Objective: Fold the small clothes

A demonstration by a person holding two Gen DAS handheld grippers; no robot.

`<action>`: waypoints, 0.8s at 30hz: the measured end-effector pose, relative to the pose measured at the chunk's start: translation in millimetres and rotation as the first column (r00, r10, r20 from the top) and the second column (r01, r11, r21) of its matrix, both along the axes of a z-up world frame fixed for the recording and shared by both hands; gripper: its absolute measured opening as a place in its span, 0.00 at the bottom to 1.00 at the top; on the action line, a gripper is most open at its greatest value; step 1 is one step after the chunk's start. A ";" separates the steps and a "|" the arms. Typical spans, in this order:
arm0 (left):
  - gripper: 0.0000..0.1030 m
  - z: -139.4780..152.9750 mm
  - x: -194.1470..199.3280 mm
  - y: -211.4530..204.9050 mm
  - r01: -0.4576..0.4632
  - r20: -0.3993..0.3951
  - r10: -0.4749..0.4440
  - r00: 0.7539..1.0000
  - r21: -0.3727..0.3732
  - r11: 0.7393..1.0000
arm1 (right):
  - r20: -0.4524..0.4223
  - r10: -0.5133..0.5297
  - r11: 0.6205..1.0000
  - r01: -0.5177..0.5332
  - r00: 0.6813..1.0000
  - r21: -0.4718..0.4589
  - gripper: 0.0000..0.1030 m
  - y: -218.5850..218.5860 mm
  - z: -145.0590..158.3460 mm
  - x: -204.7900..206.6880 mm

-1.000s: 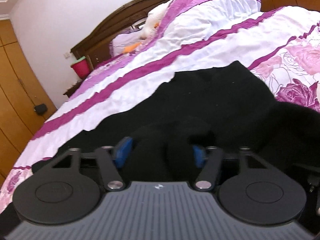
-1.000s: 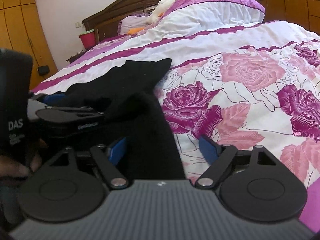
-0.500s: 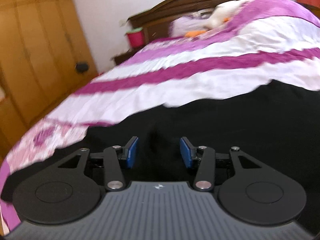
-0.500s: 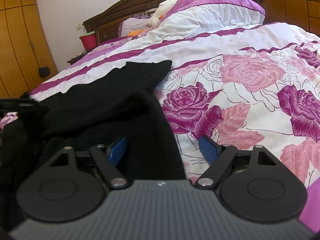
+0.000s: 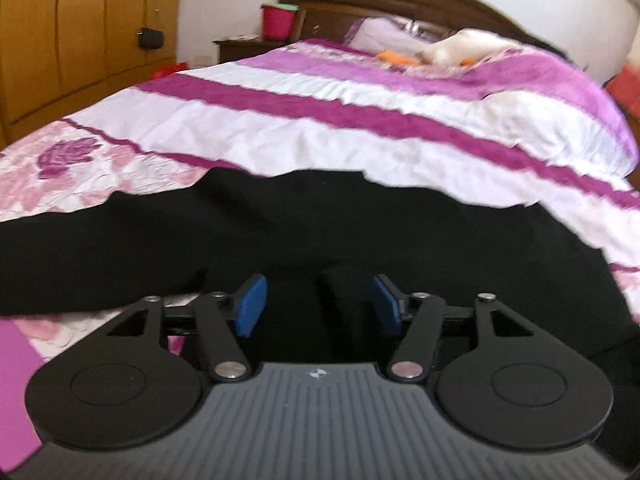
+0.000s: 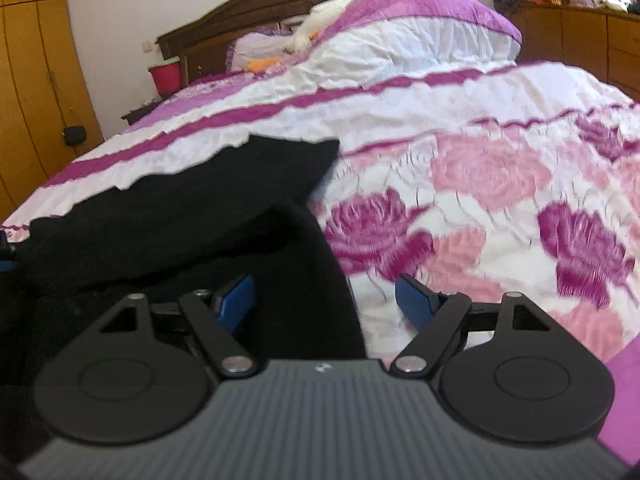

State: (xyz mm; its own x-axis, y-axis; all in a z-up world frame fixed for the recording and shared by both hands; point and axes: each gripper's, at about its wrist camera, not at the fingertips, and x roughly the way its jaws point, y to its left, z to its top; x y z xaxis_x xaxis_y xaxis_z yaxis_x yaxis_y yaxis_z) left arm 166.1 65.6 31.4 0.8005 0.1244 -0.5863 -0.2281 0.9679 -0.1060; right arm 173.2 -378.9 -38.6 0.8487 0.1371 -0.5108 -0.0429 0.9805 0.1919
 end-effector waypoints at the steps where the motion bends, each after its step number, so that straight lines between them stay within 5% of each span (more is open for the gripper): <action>1: 0.68 0.6 1.5 -0.3 0.007 0.002 -0.007 1.000 -0.002 1.000 | 0.006 0.005 1.000 -0.005 1.000 -0.006 0.77 -0.3 4.0 2.8; 9: 0.60 -26.1 33.5 9.5 0.078 -0.062 -0.079 0.995 -0.008 0.997 | 0.002 0.017 1.000 -0.017 1.000 0.010 0.77 -3.5 22.3 55.6; 14: 0.60 -36.4 41.1 21.8 0.090 -0.046 -0.096 0.994 -0.111 0.990 | -0.032 0.032 0.999 -0.032 0.999 0.013 0.77 0.7 12.1 85.1; 22: 0.60 -44.9 47.2 17.0 0.138 -0.028 -0.143 0.989 -0.133 0.981 | -0.046 0.051 0.999 -0.050 0.998 0.007 0.77 3.9 -5.2 116.4; 23: 0.57 -45.3 47.3 16.5 0.138 -0.023 -0.143 0.989 -0.131 0.982 | -0.042 0.060 0.998 -0.059 0.997 0.015 0.77 3.7 -5.4 119.9; 24: 0.43 -45.3 46.8 15.8 0.140 -0.017 -0.143 0.990 -0.129 0.982 | -0.038 0.067 0.998 -0.066 0.997 0.021 0.77 3.4 -5.0 123.0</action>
